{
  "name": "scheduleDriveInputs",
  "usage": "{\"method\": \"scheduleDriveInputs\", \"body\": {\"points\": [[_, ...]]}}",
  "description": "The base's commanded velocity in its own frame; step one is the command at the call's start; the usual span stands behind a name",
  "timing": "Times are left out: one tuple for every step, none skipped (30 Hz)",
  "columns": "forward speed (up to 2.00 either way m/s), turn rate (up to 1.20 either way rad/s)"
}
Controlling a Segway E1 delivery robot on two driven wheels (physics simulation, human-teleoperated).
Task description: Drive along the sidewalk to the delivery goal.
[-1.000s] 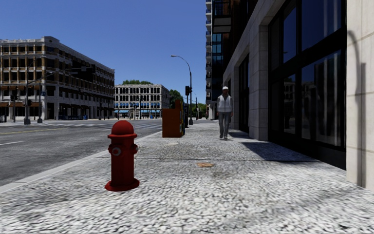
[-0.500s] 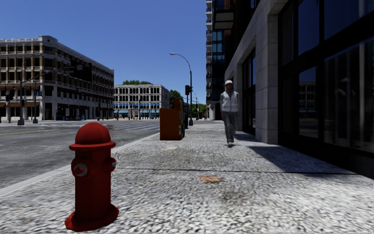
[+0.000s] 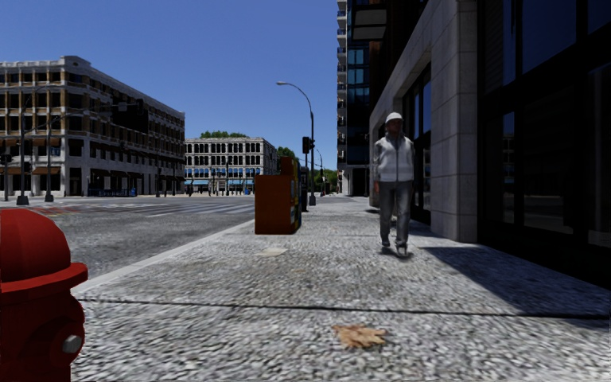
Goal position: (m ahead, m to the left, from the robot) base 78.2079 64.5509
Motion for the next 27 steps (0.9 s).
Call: {"method": "scheduleDriveInputs", "body": {"points": [[1.44, 0.00], [1.44, 0.00], [1.44, 0.00], [1.44, 0.00], [1.44, 0.00], [1.44, 0.00], [1.45, 0.00], [1.45, 0.00], [1.45, 0.00], [1.45, 0.10], [1.45, 0.29], [1.45, 0.29], [1.45, 0.46], [1.42, 0.55], [1.31, 0.56], [1.18, 0.50], [1.18, 0.50], [1.05, 0.43], [0.91, 0.41], [0.87, 0.00], [0.87, 0.00], [0.86, 0.00], [0.86, 0.00], [0.86, 0.00], [0.86, 0.00], [0.86, 0.00], [0.85, 0.00]]}}
